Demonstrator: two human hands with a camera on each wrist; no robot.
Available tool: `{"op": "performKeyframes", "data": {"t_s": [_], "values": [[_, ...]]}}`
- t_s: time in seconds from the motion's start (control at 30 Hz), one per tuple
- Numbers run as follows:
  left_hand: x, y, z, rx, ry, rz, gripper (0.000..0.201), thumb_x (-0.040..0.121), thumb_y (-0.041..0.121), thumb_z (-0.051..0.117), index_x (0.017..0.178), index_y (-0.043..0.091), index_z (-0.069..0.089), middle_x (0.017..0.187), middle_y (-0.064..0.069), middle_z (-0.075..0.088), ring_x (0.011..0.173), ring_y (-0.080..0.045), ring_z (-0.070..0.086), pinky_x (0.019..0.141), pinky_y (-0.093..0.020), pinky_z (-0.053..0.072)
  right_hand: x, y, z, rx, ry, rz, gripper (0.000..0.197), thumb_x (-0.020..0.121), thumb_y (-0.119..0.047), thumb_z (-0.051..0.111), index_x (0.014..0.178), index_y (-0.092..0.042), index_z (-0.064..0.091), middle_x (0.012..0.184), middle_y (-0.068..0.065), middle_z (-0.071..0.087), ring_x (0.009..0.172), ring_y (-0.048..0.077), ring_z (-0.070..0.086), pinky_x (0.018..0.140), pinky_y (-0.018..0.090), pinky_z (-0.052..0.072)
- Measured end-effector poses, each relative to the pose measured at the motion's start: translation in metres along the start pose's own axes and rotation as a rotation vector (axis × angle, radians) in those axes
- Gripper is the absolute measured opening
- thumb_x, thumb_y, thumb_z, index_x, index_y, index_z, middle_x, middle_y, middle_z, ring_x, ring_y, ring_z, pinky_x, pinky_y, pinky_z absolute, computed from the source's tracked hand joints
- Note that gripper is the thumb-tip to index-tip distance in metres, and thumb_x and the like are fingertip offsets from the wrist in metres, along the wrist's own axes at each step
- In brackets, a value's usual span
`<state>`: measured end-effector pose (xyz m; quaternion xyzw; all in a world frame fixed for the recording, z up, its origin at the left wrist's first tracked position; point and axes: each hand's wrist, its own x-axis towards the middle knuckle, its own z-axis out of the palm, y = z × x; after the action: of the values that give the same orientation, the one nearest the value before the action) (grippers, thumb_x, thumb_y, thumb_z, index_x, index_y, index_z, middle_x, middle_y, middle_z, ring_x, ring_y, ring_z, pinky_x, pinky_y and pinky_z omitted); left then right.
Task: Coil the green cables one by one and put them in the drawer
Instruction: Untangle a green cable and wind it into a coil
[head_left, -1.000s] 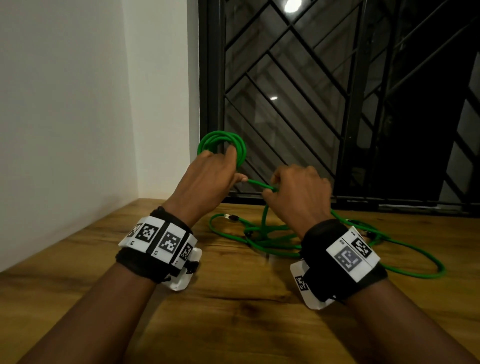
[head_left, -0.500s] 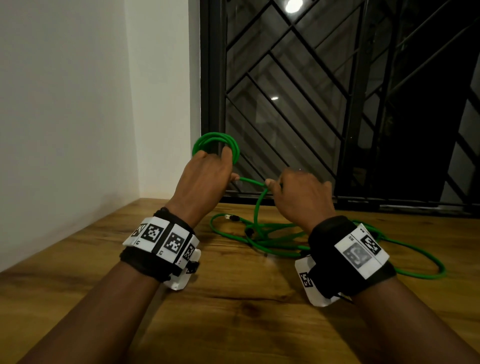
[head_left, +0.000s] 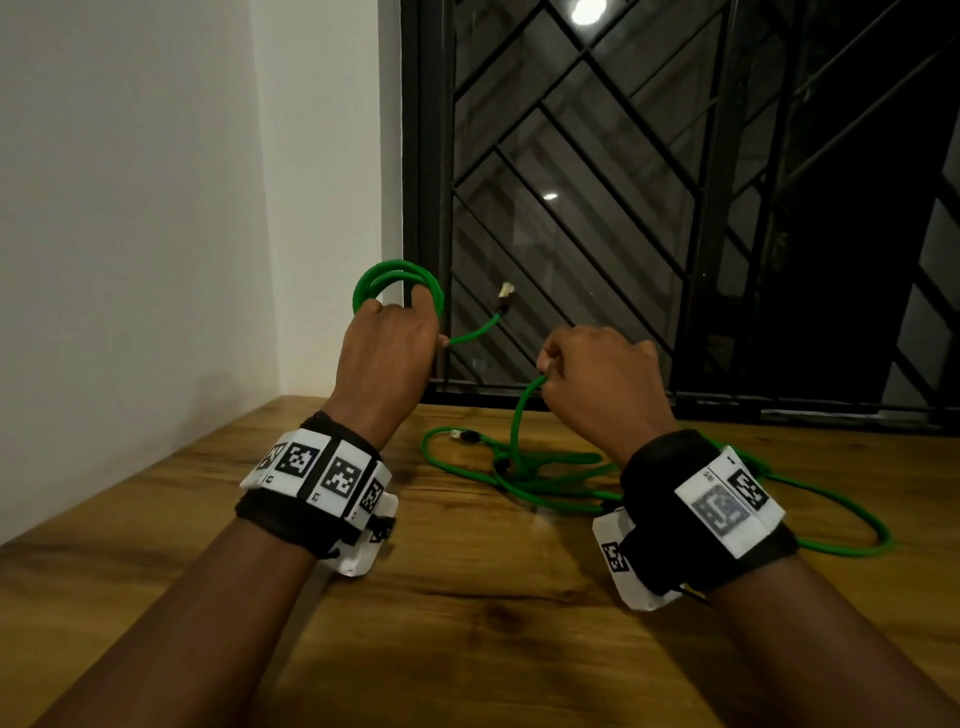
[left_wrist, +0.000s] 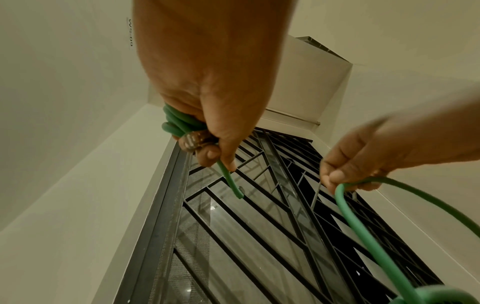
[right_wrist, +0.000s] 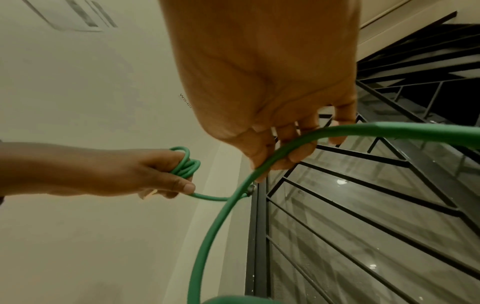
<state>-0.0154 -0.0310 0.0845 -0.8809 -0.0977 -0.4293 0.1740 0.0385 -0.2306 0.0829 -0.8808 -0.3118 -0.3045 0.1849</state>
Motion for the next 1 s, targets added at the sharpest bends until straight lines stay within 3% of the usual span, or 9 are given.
{"op": "performKeyframes", "data": {"t_s": [0.17,0.3,0.43,0.53,0.67,0.77,0.87,0.93,1.0], "values": [[0.004,-0.002,0.004,-0.153,0.09,-0.023,0.045,0.098,0.033,0.059,0.122,-0.004,0.048,0.074,-0.012,0.067,0.068,-0.033,0.063,0.078,-0.041,0.042,0.002,0.022,0.015,-0.172,-0.032,0.135,0.019,0.102,-0.019,0.043,0.116,-0.014,0.055,0.118,0.009,0.063,0.117,0.033,0.054,0.098,0.052,0.036],[0.006,0.006,0.001,-0.306,0.137,-0.001,0.05,0.099,0.037,0.056,0.127,-0.003,0.046,0.071,-0.006,0.059,0.066,-0.029,0.059,0.071,-0.034,0.034,0.007,0.048,0.02,-0.195,-0.049,0.232,0.021,0.103,-0.021,0.046,0.12,-0.011,0.054,0.121,0.011,0.063,0.12,0.036,0.053,0.099,0.053,0.037],[0.008,0.009,0.003,-0.527,0.121,-0.006,0.038,0.097,0.039,0.058,0.109,0.004,0.049,0.076,-0.007,0.061,0.066,-0.029,0.059,0.057,-0.036,0.041,0.01,0.063,0.019,-0.143,-0.093,0.328,0.022,0.1,-0.029,0.055,0.114,-0.014,0.063,0.122,0.014,0.065,0.117,0.037,0.058,0.099,0.051,0.037],[0.008,0.011,0.004,-0.591,0.094,0.005,0.034,0.096,0.039,0.058,0.103,0.008,0.047,0.075,-0.004,0.06,0.065,-0.025,0.057,0.055,-0.039,0.043,0.009,0.064,0.017,-0.044,-0.128,0.364,0.028,0.099,-0.037,0.055,0.108,-0.014,0.067,0.121,0.015,0.065,0.113,0.039,0.06,0.097,0.047,0.042],[0.007,0.013,0.004,-0.622,0.102,0.021,0.03,0.097,0.037,0.058,0.1,0.01,0.046,0.071,0.005,0.052,0.061,-0.018,0.051,0.053,-0.032,0.03,0.012,0.056,0.01,0.113,-0.006,0.281,0.019,0.096,-0.028,0.055,0.09,-0.017,0.069,0.101,0.009,0.071,0.097,0.034,0.065,0.087,0.043,0.053],[0.008,0.012,0.003,-0.61,0.113,-0.003,0.028,0.097,0.038,0.058,0.098,0.014,0.043,0.07,0.008,0.05,0.061,-0.017,0.05,0.051,-0.029,0.031,0.016,0.04,-0.001,0.286,0.135,0.166,0.014,0.092,-0.015,0.057,0.087,-0.026,0.064,0.087,-0.005,0.068,0.087,0.02,0.066,0.079,0.036,0.055],[0.008,0.01,0.001,-0.587,0.139,-0.015,0.032,0.097,0.039,0.057,0.103,0.009,0.047,0.079,-0.005,0.061,0.068,-0.026,0.058,0.058,-0.039,0.045,0.013,0.018,-0.009,0.407,0.248,0.024,0.016,0.09,-0.01,0.059,0.091,-0.026,0.059,0.078,-0.011,0.061,0.071,0.005,0.06,0.065,0.021,0.047],[0.008,0.011,0.001,-0.594,0.137,-0.019,0.033,0.096,0.038,0.058,0.105,0.008,0.048,0.082,-0.007,0.064,0.071,-0.025,0.06,0.06,-0.041,0.047,0.009,0.004,-0.01,0.432,0.259,-0.076,0.016,0.091,-0.011,0.06,0.097,-0.025,0.059,0.079,-0.011,0.061,0.068,0.002,0.06,0.06,0.012,0.042],[0.008,0.013,0.0,-0.61,0.125,-0.002,0.03,0.096,0.037,0.059,0.101,0.012,0.045,0.078,0.0,0.06,0.067,-0.019,0.056,0.055,-0.035,0.042,0.006,-0.006,-0.009,0.417,0.221,-0.14,0.018,0.093,-0.013,0.06,0.107,-0.023,0.062,0.08,-0.011,0.062,0.068,0.001,0.061,0.062,0.015,0.049]]}}
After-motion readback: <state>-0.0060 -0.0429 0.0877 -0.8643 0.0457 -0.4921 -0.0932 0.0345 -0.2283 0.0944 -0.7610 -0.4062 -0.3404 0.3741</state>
